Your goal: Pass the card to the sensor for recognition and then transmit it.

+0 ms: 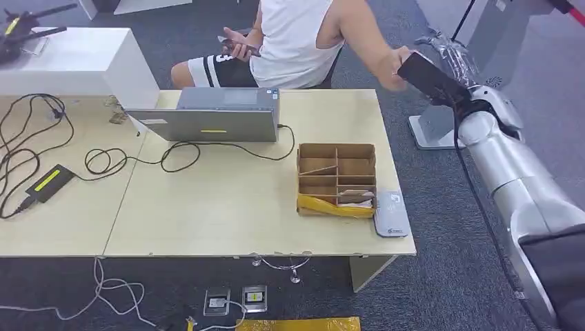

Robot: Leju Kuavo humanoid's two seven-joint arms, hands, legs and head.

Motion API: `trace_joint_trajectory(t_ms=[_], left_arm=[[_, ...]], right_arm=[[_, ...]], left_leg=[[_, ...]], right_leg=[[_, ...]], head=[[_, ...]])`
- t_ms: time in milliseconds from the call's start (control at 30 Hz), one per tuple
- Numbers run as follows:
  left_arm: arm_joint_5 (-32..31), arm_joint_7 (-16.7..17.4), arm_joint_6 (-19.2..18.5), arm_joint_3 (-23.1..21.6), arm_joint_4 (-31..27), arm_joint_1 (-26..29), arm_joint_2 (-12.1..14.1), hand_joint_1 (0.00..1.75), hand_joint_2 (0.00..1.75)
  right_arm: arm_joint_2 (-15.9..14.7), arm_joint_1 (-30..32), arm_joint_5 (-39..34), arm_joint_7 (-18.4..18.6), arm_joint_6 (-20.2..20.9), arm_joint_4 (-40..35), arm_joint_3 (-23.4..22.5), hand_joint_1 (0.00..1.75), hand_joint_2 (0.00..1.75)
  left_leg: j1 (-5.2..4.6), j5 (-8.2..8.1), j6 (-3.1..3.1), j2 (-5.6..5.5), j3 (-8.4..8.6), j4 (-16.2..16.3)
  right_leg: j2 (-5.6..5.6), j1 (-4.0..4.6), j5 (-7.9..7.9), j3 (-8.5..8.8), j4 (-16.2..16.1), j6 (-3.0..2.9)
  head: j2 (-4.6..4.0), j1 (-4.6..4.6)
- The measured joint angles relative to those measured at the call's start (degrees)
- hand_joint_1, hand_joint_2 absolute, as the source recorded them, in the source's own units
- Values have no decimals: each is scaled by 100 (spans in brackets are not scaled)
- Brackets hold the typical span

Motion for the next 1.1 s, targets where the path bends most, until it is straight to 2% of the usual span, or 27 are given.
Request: trace_joint_trajectory(t_ms=[733,967,1100], left_arm=[[-37,65,-59,-89,0,-80,-17,0,0],[-11,66,-37,-103,0,-78,-17,0,0],[41,66,-22,-105,2,-66,-15,0,0]], right_arm=[[131,11,-41,-33,90,50,0,175,175],[133,125,-577,-160,79,-5,-142,175,175],[-2,311,-1016,-260,168,-279,-328,175,175]], left_leg=[[0,0,0,0,0,0],[0,0,0,1,1,1],[0,0,0,0,5,2]], right_leg=[[0,0,0,0,0,0],[1,0,0,0,0,0],[0,0,0,1,-2,0]], head=[[0,2],[0,2],[0,2]])
